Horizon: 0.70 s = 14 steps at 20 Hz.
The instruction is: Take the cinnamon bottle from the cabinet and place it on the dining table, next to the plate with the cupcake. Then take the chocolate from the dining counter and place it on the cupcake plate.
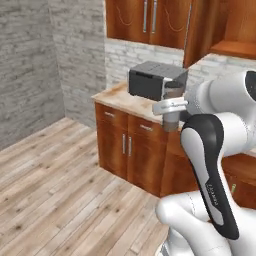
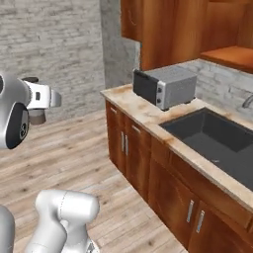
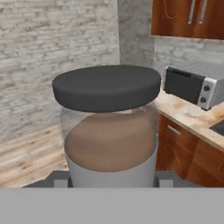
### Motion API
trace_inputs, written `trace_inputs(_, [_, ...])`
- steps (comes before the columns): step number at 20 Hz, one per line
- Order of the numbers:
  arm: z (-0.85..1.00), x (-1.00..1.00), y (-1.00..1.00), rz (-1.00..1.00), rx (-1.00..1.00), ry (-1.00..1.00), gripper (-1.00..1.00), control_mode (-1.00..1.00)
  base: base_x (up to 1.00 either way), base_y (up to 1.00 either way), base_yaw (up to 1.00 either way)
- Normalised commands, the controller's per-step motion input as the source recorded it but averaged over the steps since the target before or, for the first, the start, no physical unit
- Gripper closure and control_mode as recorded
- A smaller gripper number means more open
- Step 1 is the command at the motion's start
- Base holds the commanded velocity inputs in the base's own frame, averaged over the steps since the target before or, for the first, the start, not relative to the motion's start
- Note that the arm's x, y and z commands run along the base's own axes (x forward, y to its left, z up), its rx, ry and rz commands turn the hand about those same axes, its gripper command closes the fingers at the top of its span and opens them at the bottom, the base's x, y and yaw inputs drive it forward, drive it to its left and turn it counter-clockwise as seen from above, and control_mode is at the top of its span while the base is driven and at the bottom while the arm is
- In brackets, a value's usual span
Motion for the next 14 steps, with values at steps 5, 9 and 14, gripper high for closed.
trace_inputs(5, [0.00,0.00,0.00,0.00,0.00,0.00,1.00,1.00,0.00,0.00,0.87])
trace_inputs(9, [0.00,0.00,0.00,0.00,0.00,0.00,1.00,1.00,0.00,-0.04,0.86])
trace_inputs(14, [0.00,0.00,0.00,0.00,0.00,0.00,1.00,1.00,0.26,-0.44,0.56])
